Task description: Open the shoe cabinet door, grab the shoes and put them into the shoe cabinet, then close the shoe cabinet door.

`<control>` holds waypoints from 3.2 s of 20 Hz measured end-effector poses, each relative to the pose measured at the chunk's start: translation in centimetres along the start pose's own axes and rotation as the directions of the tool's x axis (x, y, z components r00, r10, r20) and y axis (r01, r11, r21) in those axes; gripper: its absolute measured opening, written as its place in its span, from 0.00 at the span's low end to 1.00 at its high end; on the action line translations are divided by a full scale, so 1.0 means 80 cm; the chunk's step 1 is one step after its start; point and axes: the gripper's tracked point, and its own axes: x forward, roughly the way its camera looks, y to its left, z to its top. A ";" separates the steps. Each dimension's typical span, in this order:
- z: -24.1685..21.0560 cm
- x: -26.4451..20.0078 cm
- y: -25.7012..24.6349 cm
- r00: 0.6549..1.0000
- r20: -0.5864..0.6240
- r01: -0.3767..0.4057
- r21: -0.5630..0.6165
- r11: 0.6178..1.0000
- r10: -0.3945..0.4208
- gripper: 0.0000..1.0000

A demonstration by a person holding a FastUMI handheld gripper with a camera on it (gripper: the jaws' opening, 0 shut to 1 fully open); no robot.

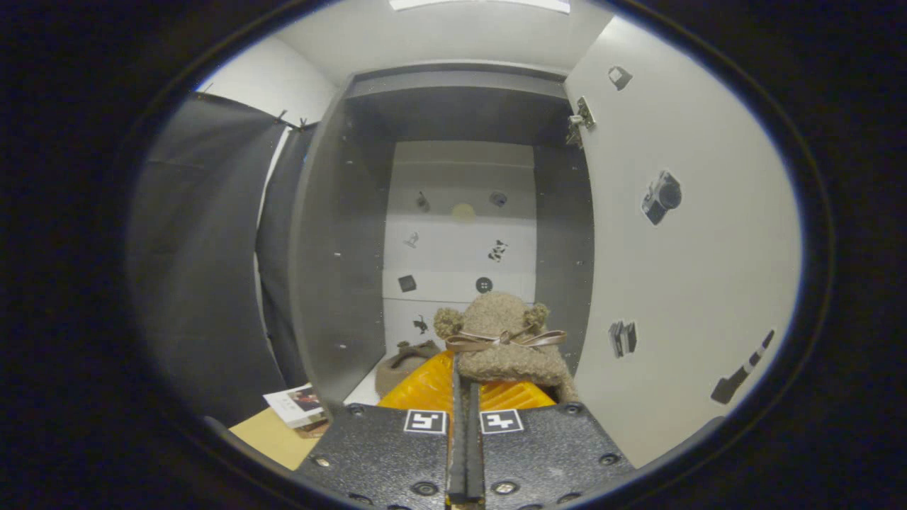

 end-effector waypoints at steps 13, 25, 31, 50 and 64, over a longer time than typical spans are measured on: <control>-0.089 0.235 0.019 0.976 -0.217 0.006 0.016 1.000 -0.002 0.05; -0.160 0.319 0.013 0.929 -0.371 0.027 0.066 0.997 -0.001 0.11; -0.152 0.299 0.015 0.898 -0.440 -0.003 0.007 1.000 0.005 0.33; -0.004 0.039 0.039 0.957 -0.282 -0.077 -0.025 0.997 0.067 0.91; 0.136 -0.345 0.012 0.979 -0.160 -0.137 -0.049 0.989 0.127 1.00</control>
